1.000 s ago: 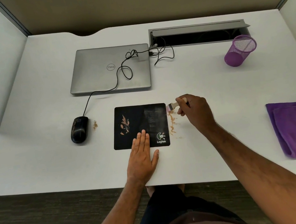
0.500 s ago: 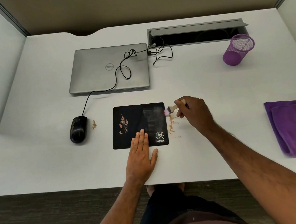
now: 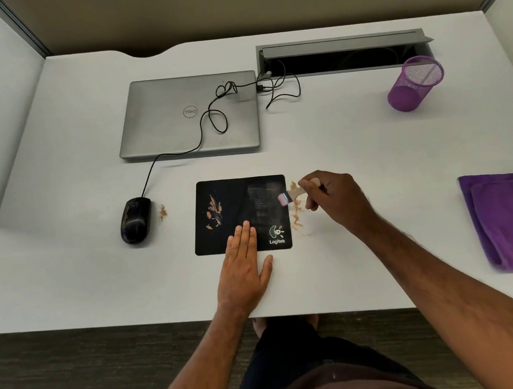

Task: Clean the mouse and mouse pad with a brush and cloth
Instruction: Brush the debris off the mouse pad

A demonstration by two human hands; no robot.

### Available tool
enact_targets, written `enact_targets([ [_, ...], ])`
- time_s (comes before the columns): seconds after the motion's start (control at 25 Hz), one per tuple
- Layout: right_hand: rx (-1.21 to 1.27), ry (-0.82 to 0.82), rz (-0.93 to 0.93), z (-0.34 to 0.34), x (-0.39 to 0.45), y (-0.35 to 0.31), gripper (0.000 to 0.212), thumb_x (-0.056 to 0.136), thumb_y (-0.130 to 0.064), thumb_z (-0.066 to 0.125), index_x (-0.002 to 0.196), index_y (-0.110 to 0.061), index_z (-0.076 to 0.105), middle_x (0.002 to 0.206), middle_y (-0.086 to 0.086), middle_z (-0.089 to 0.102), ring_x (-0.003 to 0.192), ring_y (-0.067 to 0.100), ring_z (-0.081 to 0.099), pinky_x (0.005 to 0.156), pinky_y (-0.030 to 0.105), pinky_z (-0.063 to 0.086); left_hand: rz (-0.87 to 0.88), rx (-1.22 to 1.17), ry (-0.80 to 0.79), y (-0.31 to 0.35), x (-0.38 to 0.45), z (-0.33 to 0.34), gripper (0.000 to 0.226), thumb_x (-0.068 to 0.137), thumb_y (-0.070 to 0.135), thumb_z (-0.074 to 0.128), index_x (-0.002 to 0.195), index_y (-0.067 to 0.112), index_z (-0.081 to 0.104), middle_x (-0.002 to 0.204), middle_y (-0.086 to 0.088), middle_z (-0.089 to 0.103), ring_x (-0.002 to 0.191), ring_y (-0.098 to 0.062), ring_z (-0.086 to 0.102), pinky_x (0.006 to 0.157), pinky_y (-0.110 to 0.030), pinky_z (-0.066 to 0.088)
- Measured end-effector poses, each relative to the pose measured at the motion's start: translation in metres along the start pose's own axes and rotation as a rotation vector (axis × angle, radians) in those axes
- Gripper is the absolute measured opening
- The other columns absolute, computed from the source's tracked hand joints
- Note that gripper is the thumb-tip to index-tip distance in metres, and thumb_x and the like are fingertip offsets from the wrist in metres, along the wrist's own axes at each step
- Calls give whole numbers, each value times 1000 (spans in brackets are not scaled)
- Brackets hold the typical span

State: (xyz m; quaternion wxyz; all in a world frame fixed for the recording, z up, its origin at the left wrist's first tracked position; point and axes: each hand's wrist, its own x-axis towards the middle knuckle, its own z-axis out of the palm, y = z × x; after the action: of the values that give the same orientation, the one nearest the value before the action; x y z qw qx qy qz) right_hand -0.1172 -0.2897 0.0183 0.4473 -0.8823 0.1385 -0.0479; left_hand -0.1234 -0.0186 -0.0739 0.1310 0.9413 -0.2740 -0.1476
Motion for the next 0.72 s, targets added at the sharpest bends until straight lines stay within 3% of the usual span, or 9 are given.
enact_targets([
  [0.16,-26,21,35,-2,-5,6,21,105,-35,56,103,-21,72,71,-6,75,64,5,70,64,8,47,5,-5,13,1,1,0,78,104,62,15,164,16,-3,173,0,-10,159,-13,-13,130,-37,-1],
  [0.36,19,-67,16,2,-13,10,22,102,-37,57,90,-25,71,67,-11,73,61,7,70,64,17,51,0,-9,15,0,1,0,78,103,62,16,164,17,-2,172,1,-10,159,-13,-12,130,-36,-2],
  [0.52,17,14,22,-2,-15,11,21,103,-37,57,95,-26,72,70,-14,73,62,5,70,63,10,49,1,4,13,1,1,1,78,104,62,16,164,16,-1,172,1,-11,159,-12,-14,130,-35,-3],
  [0.72,-33,-70,-6,0,-18,9,25,103,-39,57,91,-24,72,67,-10,72,62,8,70,64,20,51,0,3,15,1,0,0,79,104,62,16,165,15,1,173,0,-9,159,-13,-12,130,-36,-2],
])
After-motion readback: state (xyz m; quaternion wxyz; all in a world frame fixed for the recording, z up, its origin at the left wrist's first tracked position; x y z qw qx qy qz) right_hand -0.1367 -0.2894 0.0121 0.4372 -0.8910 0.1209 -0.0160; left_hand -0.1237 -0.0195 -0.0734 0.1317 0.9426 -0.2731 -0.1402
